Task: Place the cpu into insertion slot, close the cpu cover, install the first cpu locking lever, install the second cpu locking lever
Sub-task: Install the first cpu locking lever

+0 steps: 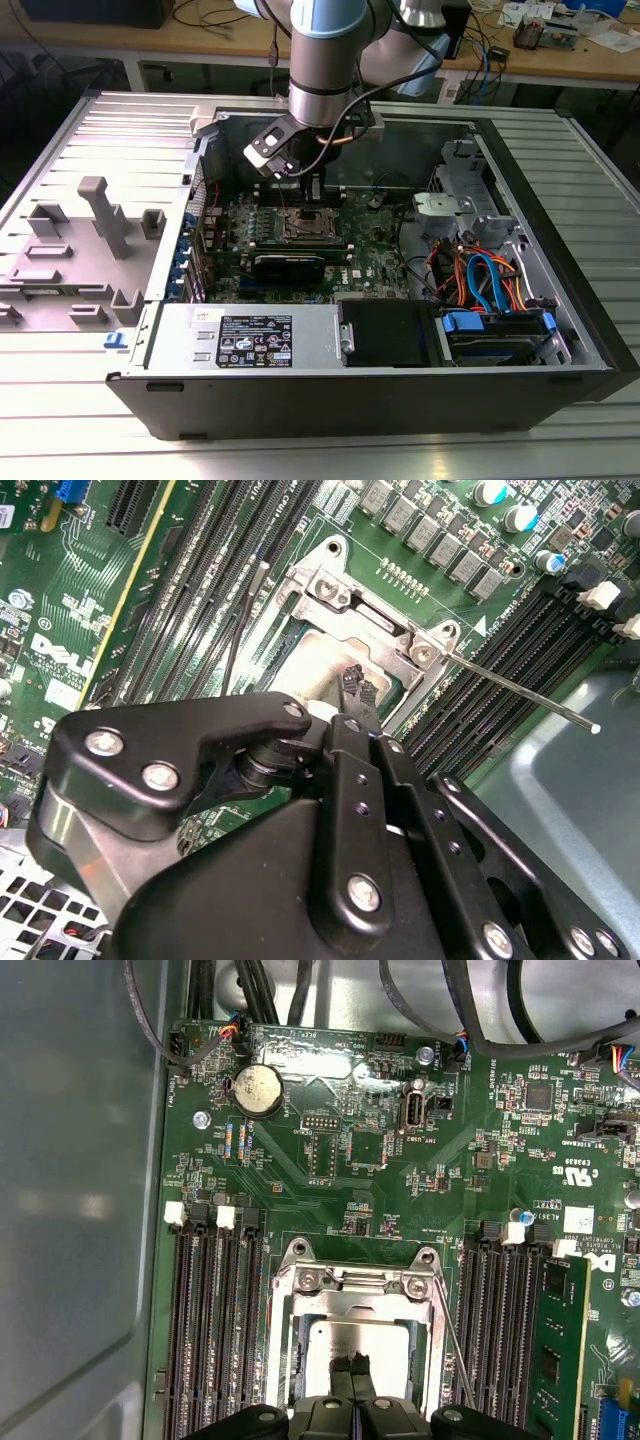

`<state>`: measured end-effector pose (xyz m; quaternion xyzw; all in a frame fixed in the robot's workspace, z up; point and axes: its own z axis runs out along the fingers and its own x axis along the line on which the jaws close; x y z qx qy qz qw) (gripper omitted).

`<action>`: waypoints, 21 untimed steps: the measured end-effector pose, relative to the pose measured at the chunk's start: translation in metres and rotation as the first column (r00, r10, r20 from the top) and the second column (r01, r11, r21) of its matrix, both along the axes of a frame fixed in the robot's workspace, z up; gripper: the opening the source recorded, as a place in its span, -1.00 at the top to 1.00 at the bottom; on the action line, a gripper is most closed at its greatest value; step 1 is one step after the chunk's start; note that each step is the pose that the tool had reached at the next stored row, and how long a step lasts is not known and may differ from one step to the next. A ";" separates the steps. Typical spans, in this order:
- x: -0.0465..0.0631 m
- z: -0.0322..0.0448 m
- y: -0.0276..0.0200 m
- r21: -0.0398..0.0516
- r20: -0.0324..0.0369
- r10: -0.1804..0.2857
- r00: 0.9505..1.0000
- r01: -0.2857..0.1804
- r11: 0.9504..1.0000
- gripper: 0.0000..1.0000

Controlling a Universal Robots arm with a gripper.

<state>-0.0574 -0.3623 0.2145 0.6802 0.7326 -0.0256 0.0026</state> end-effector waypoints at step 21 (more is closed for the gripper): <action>0.000 0.0000 0.0000 0.021 0.000 0.017 1.000 -0.017 1.000 0.79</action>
